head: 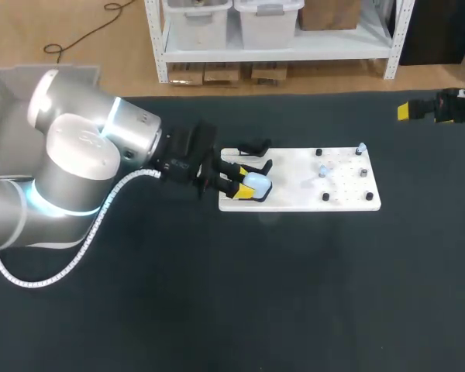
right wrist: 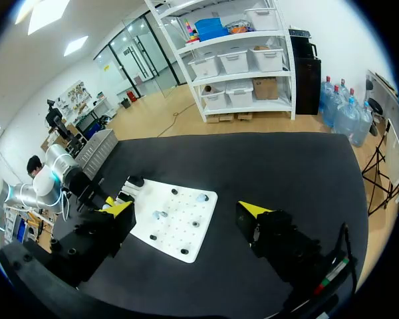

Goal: Pick up each earbud case from the left stands, insert the matching earbuds, close the lid, and place the case in the box.

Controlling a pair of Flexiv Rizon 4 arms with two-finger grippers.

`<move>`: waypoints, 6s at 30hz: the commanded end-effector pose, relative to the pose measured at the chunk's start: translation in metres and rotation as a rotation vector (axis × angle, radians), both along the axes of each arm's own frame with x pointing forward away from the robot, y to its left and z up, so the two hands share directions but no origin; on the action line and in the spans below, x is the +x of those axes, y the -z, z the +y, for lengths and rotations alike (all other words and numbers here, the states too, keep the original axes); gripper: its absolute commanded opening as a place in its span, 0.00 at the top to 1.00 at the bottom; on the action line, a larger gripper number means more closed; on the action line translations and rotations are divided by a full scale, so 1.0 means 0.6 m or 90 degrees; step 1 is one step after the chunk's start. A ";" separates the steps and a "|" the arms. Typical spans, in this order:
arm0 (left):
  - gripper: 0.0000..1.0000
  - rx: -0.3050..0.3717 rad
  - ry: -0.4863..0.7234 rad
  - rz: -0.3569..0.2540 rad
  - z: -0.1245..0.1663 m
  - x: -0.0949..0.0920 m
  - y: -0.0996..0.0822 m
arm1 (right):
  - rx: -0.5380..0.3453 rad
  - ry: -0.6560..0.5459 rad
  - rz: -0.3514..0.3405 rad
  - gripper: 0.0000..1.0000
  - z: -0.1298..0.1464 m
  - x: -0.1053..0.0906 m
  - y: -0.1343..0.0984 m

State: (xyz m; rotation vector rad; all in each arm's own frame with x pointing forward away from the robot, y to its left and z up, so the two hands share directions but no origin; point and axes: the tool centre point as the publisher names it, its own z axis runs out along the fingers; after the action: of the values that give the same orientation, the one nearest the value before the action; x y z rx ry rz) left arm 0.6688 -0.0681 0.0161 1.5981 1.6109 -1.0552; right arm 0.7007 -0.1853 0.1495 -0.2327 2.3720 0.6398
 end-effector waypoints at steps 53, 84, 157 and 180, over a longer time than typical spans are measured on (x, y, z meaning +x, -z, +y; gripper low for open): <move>1.00 -0.151 -0.053 -0.116 0.021 -0.032 -0.213 | 0.000 0.000 0.000 0.00 0.000 0.000 0.000; 1.00 -0.231 0.008 -0.093 0.015 -0.051 -0.229 | -0.104 -0.081 -0.023 0.00 0.121 -0.127 -0.038; 1.00 -0.255 0.019 -0.081 0.025 -0.059 -0.213 | -0.222 -0.152 0.112 0.00 0.396 -0.141 -0.016; 1.00 -0.255 0.019 -0.081 0.025 -0.059 -0.213 | -0.225 -0.154 0.104 0.00 0.403 -0.122 -0.011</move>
State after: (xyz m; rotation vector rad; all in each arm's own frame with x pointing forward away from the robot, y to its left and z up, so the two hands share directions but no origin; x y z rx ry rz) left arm 0.6337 -0.0534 0.1447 1.3929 1.2082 -1.1812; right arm 0.6268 0.0558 0.1574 -0.6576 2.6362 0.3552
